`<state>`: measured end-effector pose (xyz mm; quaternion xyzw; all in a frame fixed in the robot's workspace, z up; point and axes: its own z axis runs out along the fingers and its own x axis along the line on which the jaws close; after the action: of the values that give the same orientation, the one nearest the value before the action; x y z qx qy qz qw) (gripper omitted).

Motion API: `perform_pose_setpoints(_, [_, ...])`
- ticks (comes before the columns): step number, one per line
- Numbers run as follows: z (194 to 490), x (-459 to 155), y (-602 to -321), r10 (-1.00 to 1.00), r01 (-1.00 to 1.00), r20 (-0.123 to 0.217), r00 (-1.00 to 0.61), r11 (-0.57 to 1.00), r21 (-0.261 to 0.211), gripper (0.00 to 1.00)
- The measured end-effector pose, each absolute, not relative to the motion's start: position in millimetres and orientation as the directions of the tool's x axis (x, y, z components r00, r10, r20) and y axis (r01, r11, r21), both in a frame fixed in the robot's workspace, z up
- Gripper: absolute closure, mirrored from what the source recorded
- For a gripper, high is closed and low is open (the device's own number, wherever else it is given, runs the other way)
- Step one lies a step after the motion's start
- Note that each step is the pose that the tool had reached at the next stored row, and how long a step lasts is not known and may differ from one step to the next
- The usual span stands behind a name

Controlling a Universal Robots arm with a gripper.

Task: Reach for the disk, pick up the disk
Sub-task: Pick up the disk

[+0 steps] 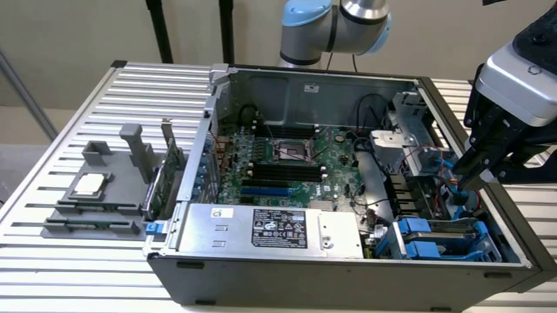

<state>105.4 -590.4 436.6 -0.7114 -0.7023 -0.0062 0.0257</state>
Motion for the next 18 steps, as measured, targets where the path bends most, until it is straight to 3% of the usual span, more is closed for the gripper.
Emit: perform_pose_setpoints(18, [415.4, 120.4, -586.6, 0.997, 0.998, 0.039, -0.064, 0.065, -0.023, 0.75])
